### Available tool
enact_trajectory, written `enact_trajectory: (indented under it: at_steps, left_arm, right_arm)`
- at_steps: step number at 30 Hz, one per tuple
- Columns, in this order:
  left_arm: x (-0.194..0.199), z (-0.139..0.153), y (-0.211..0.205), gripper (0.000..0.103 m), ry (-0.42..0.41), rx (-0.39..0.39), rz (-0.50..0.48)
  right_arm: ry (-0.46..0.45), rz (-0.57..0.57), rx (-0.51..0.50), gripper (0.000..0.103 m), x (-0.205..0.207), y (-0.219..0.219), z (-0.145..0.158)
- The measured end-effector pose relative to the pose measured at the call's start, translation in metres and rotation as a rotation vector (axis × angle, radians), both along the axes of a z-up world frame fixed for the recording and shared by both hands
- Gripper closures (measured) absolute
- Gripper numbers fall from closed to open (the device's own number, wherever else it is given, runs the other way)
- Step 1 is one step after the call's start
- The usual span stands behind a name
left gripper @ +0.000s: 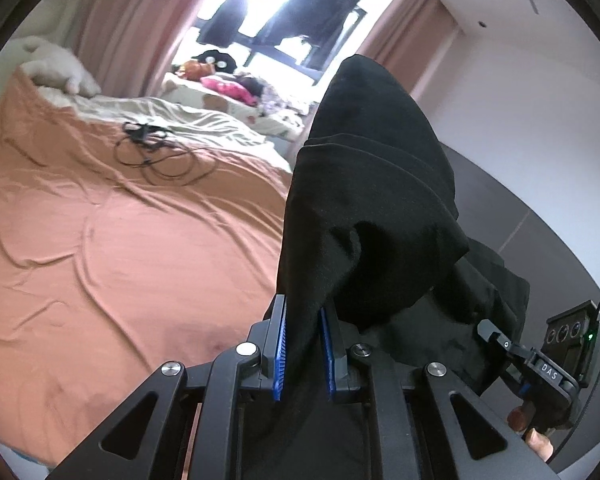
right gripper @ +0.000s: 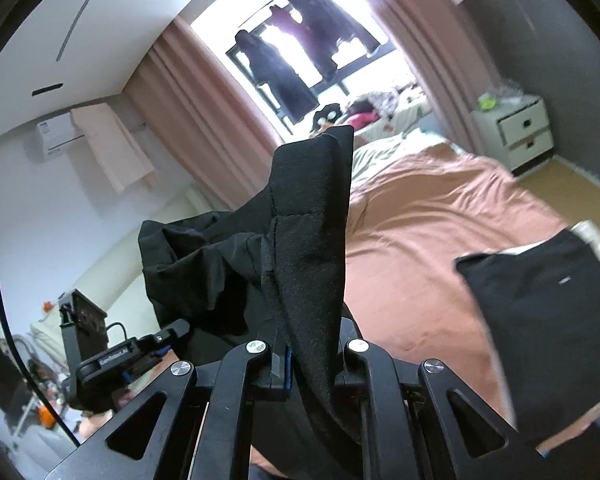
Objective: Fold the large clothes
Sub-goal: 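Lift the folded black shirt off the duvet with both grippers, then carry the shirt with both grippers toward the stack of folded clothes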
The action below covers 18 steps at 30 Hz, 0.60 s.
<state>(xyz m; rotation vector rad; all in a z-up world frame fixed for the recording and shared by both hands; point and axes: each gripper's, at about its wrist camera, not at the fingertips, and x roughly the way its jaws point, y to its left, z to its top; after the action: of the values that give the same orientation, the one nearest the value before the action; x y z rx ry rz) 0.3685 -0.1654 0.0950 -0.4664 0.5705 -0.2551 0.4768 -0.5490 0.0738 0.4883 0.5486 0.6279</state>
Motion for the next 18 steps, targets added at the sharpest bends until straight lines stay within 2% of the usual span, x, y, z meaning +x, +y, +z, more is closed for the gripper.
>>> enact_trajectory:
  at_steps: [10, 18]
  left_arm:
    - [-0.004, 0.020, -0.087, 0.088, -0.002, 0.006, -0.099]
    - [-0.003, 0.028, -0.146, 0.088, -0.001, 0.010, -0.187]
  right_arm:
    - [-0.033, -0.117, -0.027, 0.092, -0.028, -0.083, 0.026]
    - [-0.049, -0.190, -0.097, 0.092, -0.047, -0.132, 0.042]
